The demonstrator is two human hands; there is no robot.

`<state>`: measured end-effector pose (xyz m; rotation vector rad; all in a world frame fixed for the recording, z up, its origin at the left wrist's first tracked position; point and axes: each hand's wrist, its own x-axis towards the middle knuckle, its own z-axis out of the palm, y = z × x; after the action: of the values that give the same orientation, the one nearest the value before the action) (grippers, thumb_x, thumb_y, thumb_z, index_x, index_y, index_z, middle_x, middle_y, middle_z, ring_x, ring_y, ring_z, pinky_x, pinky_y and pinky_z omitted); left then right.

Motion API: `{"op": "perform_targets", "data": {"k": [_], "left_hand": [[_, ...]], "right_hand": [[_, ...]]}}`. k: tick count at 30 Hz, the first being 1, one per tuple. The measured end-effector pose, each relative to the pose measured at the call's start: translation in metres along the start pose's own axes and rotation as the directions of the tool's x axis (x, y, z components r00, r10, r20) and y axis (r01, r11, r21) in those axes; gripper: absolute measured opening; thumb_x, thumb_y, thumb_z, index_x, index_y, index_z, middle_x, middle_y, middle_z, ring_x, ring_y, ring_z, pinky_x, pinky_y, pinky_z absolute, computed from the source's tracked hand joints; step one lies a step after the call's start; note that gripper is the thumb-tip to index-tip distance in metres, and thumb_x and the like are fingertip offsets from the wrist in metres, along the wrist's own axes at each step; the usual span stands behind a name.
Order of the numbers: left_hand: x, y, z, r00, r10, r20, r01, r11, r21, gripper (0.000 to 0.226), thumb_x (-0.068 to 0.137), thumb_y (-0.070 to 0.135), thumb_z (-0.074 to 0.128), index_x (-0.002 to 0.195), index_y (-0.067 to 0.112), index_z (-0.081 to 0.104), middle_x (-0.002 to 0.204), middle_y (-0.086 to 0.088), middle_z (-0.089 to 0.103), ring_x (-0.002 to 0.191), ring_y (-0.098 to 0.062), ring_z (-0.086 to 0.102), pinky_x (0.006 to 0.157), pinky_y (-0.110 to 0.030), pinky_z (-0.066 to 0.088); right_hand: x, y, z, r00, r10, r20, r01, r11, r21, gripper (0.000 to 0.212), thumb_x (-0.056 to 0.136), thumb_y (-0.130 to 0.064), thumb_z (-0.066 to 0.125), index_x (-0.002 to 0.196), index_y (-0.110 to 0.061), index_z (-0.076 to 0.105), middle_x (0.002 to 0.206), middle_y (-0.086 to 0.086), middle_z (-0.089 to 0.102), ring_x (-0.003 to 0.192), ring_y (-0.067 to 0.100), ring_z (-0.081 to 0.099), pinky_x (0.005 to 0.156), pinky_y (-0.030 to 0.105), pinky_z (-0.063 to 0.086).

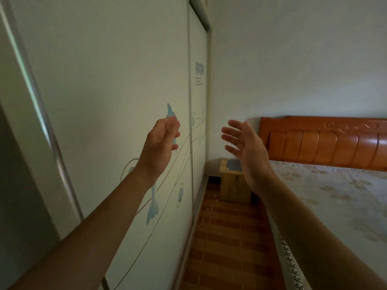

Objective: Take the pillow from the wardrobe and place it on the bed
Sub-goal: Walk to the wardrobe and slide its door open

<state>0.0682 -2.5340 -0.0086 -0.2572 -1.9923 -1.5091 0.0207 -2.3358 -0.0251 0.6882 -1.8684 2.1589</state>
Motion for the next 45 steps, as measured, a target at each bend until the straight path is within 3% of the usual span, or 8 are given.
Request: {"op": "perform_targets", "data": {"k": [11,18,23,34,38,43,45], "left_hand": [[0.153,-0.1,0.085,0.995,-0.069,-0.071,0.068,0.998,-0.016,0.048,0.101,0.038,0.036,0.143,0.014,0.04,0.134,-0.002,0.055,0.117,-0.017,0.059,0.084,-0.023,0.052],[0.234,-0.15,0.13,0.996,-0.074,-0.055,0.072,0.997,-0.041,0.028,0.102,0.035,0.035,0.125,0.024,0.048,0.127,0.001,0.058,0.115,-0.015,0.058,0.093,-0.035,0.052],[0.297,-0.2,0.148,0.996,-0.054,-0.065,0.053,0.998,-0.016,0.024,0.102,0.039,0.035,0.119,0.031,0.05,0.123,0.004,0.059,0.112,-0.012,0.06,0.088,-0.029,0.054],[0.433,-0.312,0.171,0.984,-0.11,-0.141,0.099,0.991,-0.088,0.034,0.102,0.04,0.036,0.127,0.022,0.051,0.127,0.0,0.059,0.113,-0.015,0.059,0.091,-0.031,0.052],[0.468,-0.348,0.177,0.977,-0.145,-0.156,0.135,0.988,-0.073,0.034,0.1,0.045,0.037,0.124,0.026,0.052,0.124,0.003,0.06,0.113,-0.015,0.059,0.092,-0.033,0.052],[0.504,-0.384,0.178,0.969,-0.16,-0.187,0.165,0.986,0.012,0.026,0.097,0.054,0.038,0.111,0.042,0.055,0.104,0.013,0.061,0.101,-0.012,0.06,0.091,-0.04,0.054],[0.518,-0.398,0.185,0.965,-0.164,-0.203,0.177,0.983,0.049,0.036,0.093,0.06,0.038,0.12,0.041,0.052,0.113,0.012,0.06,0.106,-0.01,0.058,0.096,-0.043,0.052]], "right_hand": [[0.174,0.082,-0.06,1.0,-0.013,0.002,0.013,0.999,0.052,0.048,0.103,-0.045,0.024,0.132,-0.018,0.052,0.129,0.004,0.062,0.119,0.017,0.059,0.105,0.043,0.046],[0.263,0.132,-0.077,1.0,0.018,0.011,-0.019,0.997,0.073,0.049,0.104,-0.043,0.022,0.134,-0.016,0.051,0.13,0.006,0.061,0.12,0.019,0.059,0.107,0.045,0.045],[0.324,0.174,-0.081,0.999,0.028,0.015,-0.029,0.998,0.064,0.05,0.104,-0.043,0.022,0.135,-0.016,0.05,0.131,0.005,0.061,0.121,0.019,0.058,0.108,0.046,0.045],[0.474,0.253,-0.062,0.999,0.03,0.033,-0.031,0.999,0.028,0.048,0.105,-0.043,0.023,0.134,-0.016,0.05,0.131,0.006,0.061,0.121,0.02,0.059,0.108,0.047,0.044],[0.519,0.284,-0.054,0.996,0.053,0.068,-0.055,0.998,0.027,0.048,0.105,-0.043,0.024,0.134,-0.017,0.05,0.131,0.004,0.061,0.121,0.018,0.059,0.108,0.045,0.045],[0.566,0.321,-0.051,0.993,0.081,0.081,-0.085,0.995,0.058,0.048,0.104,-0.046,0.023,0.133,-0.02,0.052,0.13,0.002,0.062,0.12,0.017,0.06,0.107,0.045,0.046],[0.587,0.338,-0.049,0.989,0.089,0.122,-0.095,0.994,0.05,0.047,0.104,-0.046,0.024,0.132,-0.023,0.053,0.129,-0.001,0.063,0.119,0.015,0.06,0.107,0.044,0.047]]}}
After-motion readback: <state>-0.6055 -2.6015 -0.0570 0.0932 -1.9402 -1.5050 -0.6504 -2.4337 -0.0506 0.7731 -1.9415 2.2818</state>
